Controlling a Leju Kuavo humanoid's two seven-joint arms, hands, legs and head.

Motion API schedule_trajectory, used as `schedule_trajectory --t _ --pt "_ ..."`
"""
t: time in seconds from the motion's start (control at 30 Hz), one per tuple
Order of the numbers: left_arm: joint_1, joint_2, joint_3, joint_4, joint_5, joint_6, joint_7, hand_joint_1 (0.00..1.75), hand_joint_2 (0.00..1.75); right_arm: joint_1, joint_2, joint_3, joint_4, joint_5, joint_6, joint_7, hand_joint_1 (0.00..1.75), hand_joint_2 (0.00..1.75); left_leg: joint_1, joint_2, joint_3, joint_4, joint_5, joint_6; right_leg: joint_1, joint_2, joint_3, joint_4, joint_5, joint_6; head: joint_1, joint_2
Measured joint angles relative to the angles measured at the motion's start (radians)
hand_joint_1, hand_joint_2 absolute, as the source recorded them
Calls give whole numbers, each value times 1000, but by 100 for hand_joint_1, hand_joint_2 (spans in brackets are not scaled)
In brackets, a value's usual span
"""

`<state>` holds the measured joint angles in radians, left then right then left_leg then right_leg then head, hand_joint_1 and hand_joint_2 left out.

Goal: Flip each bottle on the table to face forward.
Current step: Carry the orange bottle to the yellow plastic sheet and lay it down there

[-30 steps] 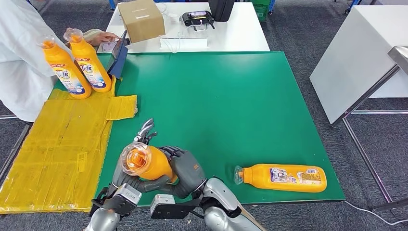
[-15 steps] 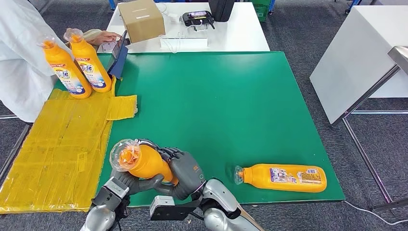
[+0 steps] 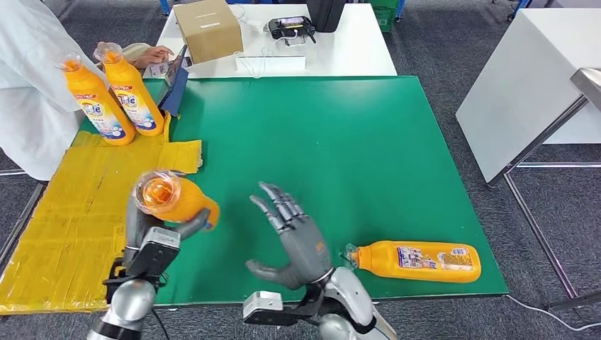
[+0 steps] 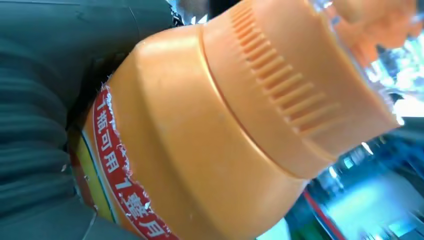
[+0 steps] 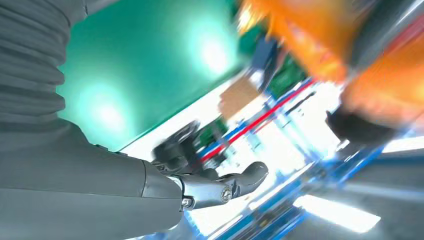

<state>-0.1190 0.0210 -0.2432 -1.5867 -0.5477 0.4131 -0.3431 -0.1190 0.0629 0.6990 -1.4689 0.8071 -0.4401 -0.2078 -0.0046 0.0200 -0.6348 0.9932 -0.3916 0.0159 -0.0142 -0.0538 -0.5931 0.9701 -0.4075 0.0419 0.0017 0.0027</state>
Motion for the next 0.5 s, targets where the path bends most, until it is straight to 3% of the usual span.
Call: schedule_trajectory --t 0.1,0.2,0.4,0.5 --pt "-24 17 55 14 -142 55 50 175 175 31 -34 -66 -75 51 3 15 0 175 0 0 0 0 0 0 0 0 0 0 0 0 0 0" --pt "-43 45 104 47 -388 127 138 175 175 60 -72 -125 -142 124 3 41 0 175 0 0 0 0 0 0 0 0 0 0 0 0 0 0" --pt "-62 92 168 113 -593 163 214 175 175 88 -124 -199 -217 190 14 68 0 175 0 1 0 0 0 0 0 0 0 0 0 0 0 0" --pt "-70 107 174 165 -812 195 295 175 175 95 -143 -219 -231 225 20 88 0 175 0 1 0 0 0 0 0 0 0 0 0 0 0 0"
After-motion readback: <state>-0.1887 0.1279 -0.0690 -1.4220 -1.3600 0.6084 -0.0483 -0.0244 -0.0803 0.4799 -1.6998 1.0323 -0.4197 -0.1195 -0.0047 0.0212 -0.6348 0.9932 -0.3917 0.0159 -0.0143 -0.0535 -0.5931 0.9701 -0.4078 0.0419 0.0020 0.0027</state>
